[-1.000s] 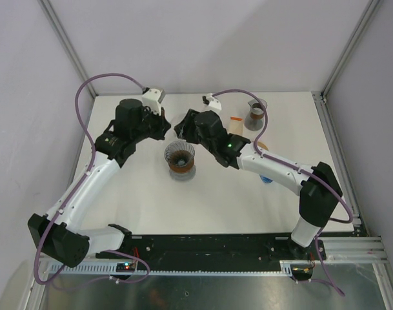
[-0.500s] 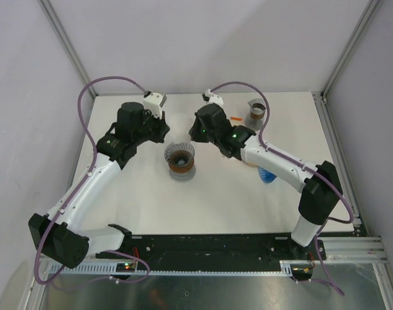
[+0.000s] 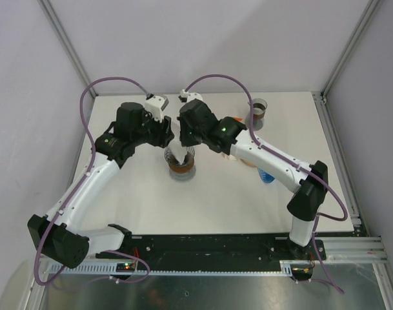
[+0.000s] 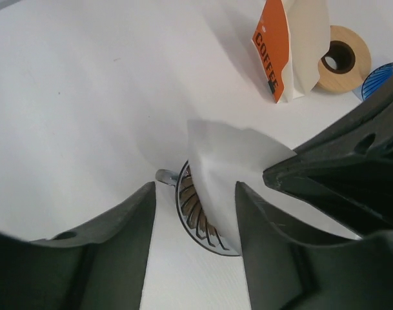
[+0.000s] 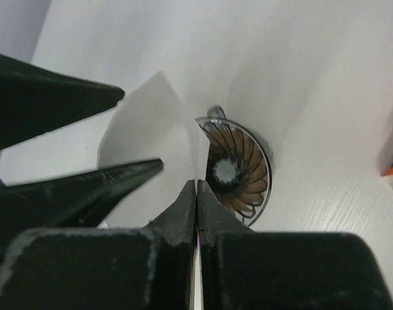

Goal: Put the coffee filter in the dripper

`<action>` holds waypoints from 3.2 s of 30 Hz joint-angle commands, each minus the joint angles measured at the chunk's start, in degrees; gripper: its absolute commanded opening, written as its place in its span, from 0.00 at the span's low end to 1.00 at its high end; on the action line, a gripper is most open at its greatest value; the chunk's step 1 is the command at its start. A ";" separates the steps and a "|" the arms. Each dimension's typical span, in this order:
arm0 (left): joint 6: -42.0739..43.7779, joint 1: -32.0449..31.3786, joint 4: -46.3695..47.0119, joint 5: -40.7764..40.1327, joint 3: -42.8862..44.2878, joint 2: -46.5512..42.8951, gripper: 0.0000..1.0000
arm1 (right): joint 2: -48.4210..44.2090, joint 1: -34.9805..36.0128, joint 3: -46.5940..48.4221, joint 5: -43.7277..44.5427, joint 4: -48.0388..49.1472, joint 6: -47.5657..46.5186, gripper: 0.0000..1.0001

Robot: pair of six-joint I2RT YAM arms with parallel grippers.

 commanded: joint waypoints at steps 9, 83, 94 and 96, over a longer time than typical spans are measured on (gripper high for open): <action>2.11 4.07 -3.78 8.80 -1.16 -1.81 0.05 | -0.29 -1.39 -0.51 -1.36 -2.37 -1.84 0.00; 7.20 9.20 -3.46 14.48 -0.17 5.94 0.44 | 6.46 -1.59 -7.47 -12.47 2.80 -11.03 0.00; 4.84 18.54 -2.87 21.75 1.28 4.91 0.68 | 13.87 0.99 6.65 -4.11 -8.81 -16.70 0.00; 4.71 20.64 -2.75 22.57 0.93 4.46 0.70 | 16.07 1.11 10.43 -2.53 -12.54 -17.20 0.00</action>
